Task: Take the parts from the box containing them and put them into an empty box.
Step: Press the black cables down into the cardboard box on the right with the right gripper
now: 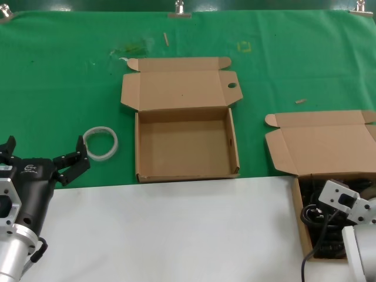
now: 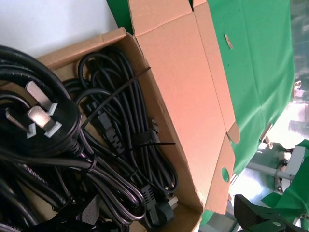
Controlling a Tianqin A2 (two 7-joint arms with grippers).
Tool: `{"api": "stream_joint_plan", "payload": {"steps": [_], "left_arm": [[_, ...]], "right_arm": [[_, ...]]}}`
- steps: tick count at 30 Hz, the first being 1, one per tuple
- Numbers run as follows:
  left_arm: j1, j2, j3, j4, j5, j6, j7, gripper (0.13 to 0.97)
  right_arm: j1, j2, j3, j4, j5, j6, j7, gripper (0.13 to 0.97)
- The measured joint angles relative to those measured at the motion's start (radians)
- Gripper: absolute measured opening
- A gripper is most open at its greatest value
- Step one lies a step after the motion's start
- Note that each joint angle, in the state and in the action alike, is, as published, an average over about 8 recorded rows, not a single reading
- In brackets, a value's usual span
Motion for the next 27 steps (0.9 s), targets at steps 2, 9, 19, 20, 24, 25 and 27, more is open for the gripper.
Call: {"api": "stream_joint_plan", "payload": {"steps": [2,9,19,20,24,25,27], "left_arm": [[0.0,0.0,0.0,0.0,0.0,0.0,0.0,0.966],[0.0,0.0,0.0,0.0,0.0,0.0,0.0,0.966],[0.0,0.0,0.0,0.0,0.0,0.0,0.0,0.966],[0.0,0.0,0.0,0.0,0.0,0.0,0.0,0.966],[0.0,0.0,0.0,0.0,0.0,0.0,0.0,0.966],[0.0,0.0,0.0,0.0,0.0,0.0,0.0,0.966],[0.0,0.0,0.0,0.0,0.0,0.0,0.0,0.966]], "right_arm": [[0.003,0.0,-0.004,-0.008,0.0,-0.004,0.005,0.966],[0.009,0.0,-0.013,-0.028,0.0,-0.014,0.017,0.955],[0.003,0.0,-0.019,-0.03,0.0,-0.016,0.027,0.881],[0.002,0.0,-0.02,-0.029,0.0,-0.016,0.029,0.867],[-0.004,0.0,-0.023,-0.022,0.0,-0.013,0.034,0.813],[-0.005,0.0,-0.023,-0.02,0.0,-0.013,0.035,0.813],[-0.008,0.0,-0.024,-0.016,0.0,-0.011,0.038,0.769]]}}
